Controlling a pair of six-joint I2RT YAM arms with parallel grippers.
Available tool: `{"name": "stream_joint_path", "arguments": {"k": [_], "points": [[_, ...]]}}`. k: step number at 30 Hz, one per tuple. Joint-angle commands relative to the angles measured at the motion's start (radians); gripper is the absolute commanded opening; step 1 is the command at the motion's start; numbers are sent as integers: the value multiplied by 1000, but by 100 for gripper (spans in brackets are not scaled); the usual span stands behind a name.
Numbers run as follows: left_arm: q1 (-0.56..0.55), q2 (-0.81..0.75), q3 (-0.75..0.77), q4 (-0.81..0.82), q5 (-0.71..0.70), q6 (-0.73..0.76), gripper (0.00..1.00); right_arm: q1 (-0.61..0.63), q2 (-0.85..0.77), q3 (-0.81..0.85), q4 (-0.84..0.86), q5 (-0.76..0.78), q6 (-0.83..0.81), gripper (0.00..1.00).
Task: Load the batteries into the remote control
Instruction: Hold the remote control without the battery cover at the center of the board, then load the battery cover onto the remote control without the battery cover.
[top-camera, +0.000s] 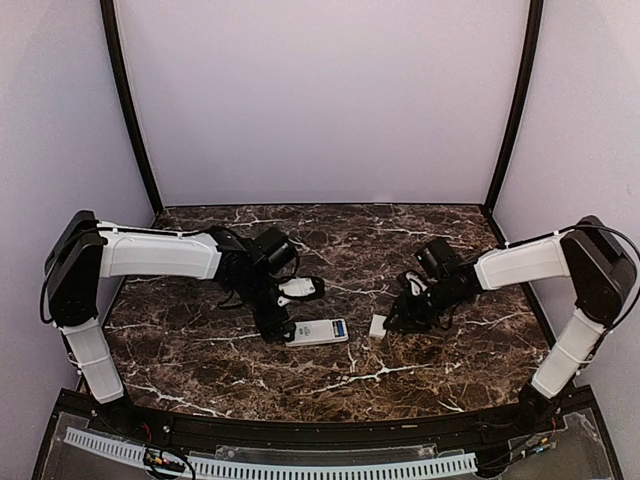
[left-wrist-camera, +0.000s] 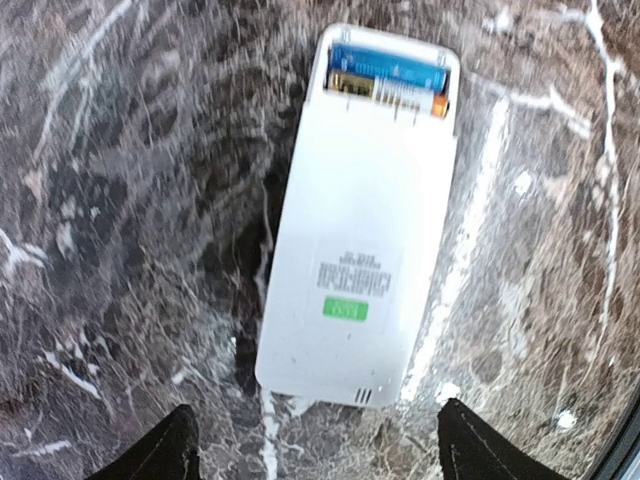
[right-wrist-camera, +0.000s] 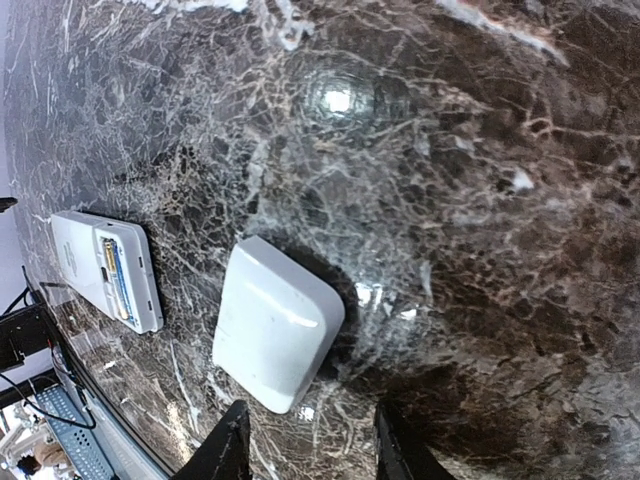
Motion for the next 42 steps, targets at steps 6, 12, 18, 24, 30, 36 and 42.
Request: {"name": "stream_joint_path", "arguments": {"k": [6,12,18,24,30,36,42], "points": [[4,62,-53,-52,-58,115,83,35,55,45,22,-27,-12,36],[5,102,-56,8,-23,121,81,39,58,45,18,-27,-16,33],[10,105,-55,63,37,137,76,43,67,62,24,-36,-40,32],[10,118,-46,54,77,172,61,44,90,100,4,-29,-96,31],[10,138,-23,44,93,180,53,52,132,128,18,-66,-128,29],[10,151,11,26,124,197,47,75,152,139,29,-68,-116,29],[9,173,47,-6,155,201,46,88,158,134,56,-61,-85,28]]}}
